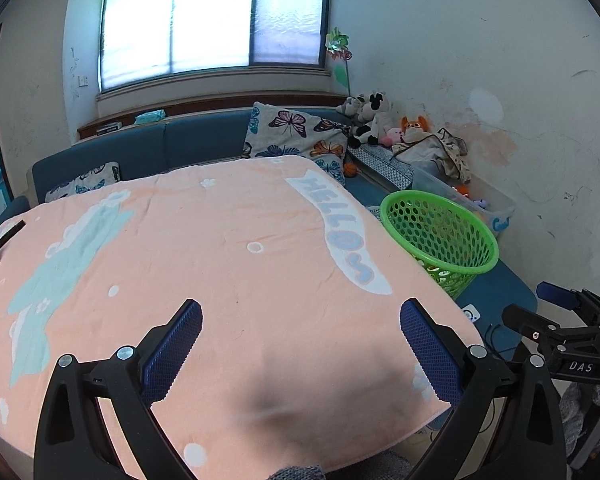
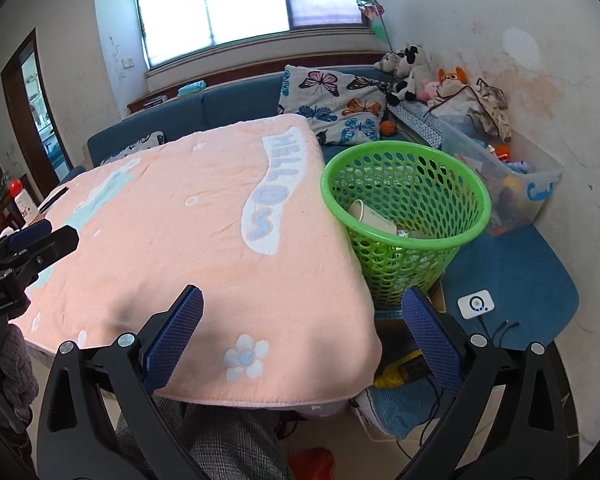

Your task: Collect trash

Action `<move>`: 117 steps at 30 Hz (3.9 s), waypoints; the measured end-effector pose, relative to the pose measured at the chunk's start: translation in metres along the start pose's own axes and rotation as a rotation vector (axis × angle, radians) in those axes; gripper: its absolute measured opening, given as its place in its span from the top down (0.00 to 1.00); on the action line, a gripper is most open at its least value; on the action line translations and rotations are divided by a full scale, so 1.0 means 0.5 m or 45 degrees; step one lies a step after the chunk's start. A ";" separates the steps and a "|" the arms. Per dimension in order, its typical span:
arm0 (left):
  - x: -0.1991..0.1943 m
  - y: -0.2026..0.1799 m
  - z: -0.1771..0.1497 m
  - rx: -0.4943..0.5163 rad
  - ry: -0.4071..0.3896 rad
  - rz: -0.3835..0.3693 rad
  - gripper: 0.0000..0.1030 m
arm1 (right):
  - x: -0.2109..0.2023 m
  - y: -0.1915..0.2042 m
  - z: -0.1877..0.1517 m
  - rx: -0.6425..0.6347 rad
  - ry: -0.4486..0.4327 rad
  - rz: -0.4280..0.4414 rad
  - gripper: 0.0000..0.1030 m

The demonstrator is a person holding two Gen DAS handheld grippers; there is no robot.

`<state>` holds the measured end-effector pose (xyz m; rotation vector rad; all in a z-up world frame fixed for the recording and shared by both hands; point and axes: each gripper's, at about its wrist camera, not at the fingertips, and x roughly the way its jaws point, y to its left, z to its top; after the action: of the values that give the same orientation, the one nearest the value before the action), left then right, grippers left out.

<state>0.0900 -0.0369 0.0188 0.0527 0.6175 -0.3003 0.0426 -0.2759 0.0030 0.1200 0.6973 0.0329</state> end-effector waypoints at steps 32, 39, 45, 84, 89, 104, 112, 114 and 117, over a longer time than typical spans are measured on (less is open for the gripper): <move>-0.039 0.018 -0.011 -0.033 -0.034 0.086 0.07 | -0.020 0.029 -0.005 -0.046 -0.023 0.044 0.04; -0.039 0.017 -0.012 -0.030 -0.029 0.090 0.07 | -0.019 0.031 -0.007 -0.047 -0.020 0.049 0.04; -0.040 0.022 -0.016 -0.039 -0.030 0.099 0.07 | -0.018 0.032 -0.007 -0.047 -0.020 0.051 0.04; -0.028 0.036 -0.035 -0.056 -0.013 0.107 0.07 | -0.014 0.026 -0.009 -0.055 -0.013 0.058 0.04; -0.027 0.036 -0.037 -0.052 -0.015 0.106 0.07 | -0.014 0.027 -0.009 -0.054 -0.014 0.057 0.04; -0.026 0.030 -0.037 -0.046 -0.009 0.103 0.07 | -0.011 0.029 -0.012 -0.058 -0.007 0.064 0.04; -0.028 0.028 -0.038 -0.040 -0.008 0.100 0.07 | -0.011 0.029 -0.011 -0.059 -0.006 0.065 0.04; -0.028 0.028 -0.038 -0.041 -0.009 0.102 0.07 | -0.012 0.029 -0.012 -0.059 -0.006 0.067 0.04; -0.028 0.028 -0.038 -0.041 -0.008 0.100 0.07 | -0.011 0.030 -0.014 -0.061 -0.003 0.069 0.04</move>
<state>0.0725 -0.0173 0.0107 0.0449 0.6127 -0.2141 0.0342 -0.2606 0.0031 0.0930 0.6907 0.1017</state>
